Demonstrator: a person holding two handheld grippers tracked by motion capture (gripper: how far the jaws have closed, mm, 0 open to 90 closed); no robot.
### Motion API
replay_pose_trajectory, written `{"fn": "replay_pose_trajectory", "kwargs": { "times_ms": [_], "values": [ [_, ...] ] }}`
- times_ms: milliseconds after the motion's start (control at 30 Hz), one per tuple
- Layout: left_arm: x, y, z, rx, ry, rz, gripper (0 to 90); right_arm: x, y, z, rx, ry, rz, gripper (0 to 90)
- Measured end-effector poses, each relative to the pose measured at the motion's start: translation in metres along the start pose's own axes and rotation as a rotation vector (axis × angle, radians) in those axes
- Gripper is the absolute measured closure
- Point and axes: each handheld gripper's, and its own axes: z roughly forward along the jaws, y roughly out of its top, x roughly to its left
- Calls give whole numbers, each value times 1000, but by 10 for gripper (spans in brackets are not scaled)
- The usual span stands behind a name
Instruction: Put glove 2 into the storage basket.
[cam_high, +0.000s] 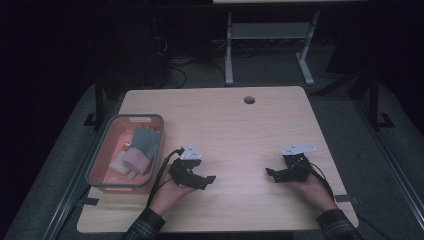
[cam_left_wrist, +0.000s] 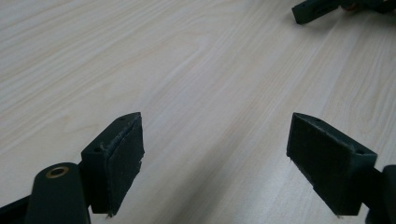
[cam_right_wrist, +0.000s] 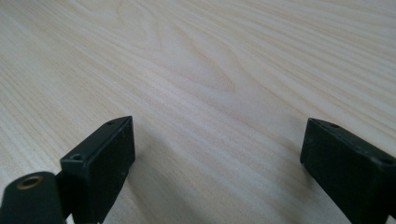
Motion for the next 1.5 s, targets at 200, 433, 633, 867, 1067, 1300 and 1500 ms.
{"fn": "replay_pose_trajectory", "kwargs": {
  "times_ms": [200, 433, 633, 867, 1067, 1300, 1500],
  "values": [
    [-2, -9, 11, 7, -2, 17, 179, 0, 0, 0, 1, 0, 0, 97],
    [-7, -18, 25, 34, 3, 44, 177, 0, 0, 0, 1, 0, -1, 96],
    [-14, -20, 32, 42, 14, 77, 155, 0, 0, 0, 1, -1, -1, 97],
    [-17, -24, 36, 14, 37, 120, 123, 1, 0, 0, 1, 0, 1, 97],
    [-18, -25, 36, 10, 31, 127, 123, 1, 0, 0, 1, 0, 0, 97],
    [-18, -25, 36, 10, 30, 127, 123, 1, 0, 0, 2, 0, 2, 96],
    [-18, -24, 37, 9, 27, 127, 124, 1, 0, 0, 2, 0, 3, 96]
  ]
}}
